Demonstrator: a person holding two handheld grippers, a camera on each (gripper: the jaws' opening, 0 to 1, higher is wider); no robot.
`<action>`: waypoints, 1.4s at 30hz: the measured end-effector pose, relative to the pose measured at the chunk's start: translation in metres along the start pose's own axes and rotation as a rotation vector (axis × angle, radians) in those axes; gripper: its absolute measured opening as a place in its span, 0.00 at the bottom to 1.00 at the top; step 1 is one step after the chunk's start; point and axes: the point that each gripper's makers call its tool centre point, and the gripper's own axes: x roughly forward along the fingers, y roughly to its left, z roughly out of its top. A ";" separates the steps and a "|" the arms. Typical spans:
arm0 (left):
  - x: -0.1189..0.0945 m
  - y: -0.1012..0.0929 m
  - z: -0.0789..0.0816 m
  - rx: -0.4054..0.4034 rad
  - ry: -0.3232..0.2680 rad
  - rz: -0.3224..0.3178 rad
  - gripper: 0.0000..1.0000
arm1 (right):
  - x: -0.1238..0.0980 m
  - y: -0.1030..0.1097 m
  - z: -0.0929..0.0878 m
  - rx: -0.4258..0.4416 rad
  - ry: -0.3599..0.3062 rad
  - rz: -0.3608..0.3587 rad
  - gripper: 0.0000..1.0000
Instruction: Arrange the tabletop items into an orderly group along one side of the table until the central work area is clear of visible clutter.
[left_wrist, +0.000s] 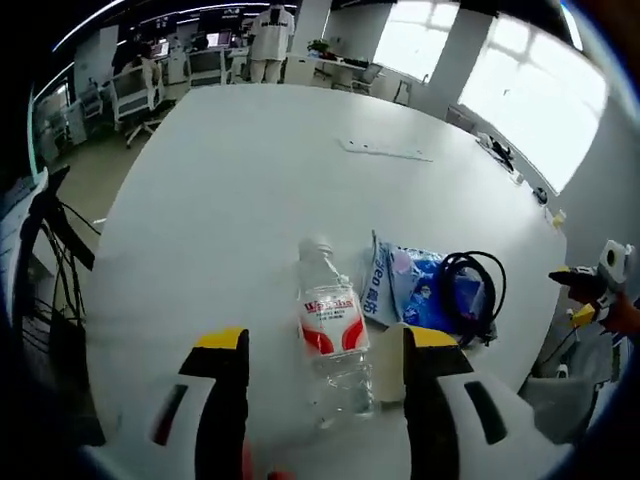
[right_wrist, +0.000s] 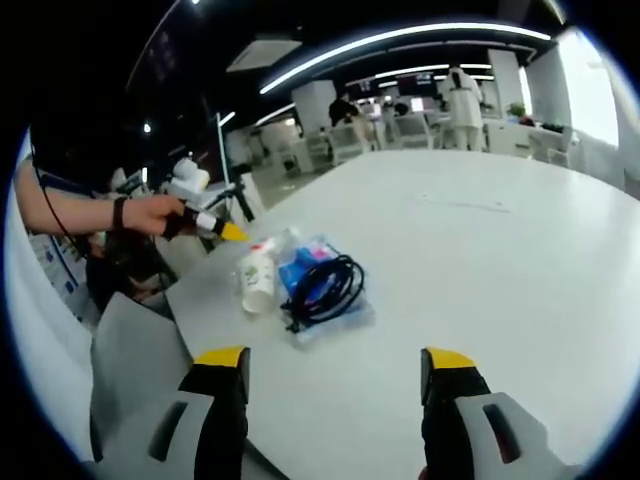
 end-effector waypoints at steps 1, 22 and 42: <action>0.002 -0.001 0.000 0.000 0.001 -0.001 0.62 | 0.000 0.000 0.000 -0.001 0.002 0.000 0.71; 0.034 -0.011 -0.021 -0.060 0.126 0.000 0.51 | -0.004 -0.003 -0.016 0.013 0.036 -0.017 0.70; 0.033 0.003 -0.039 -0.151 0.164 0.018 0.39 | -0.003 -0.006 -0.010 0.018 0.026 -0.013 0.70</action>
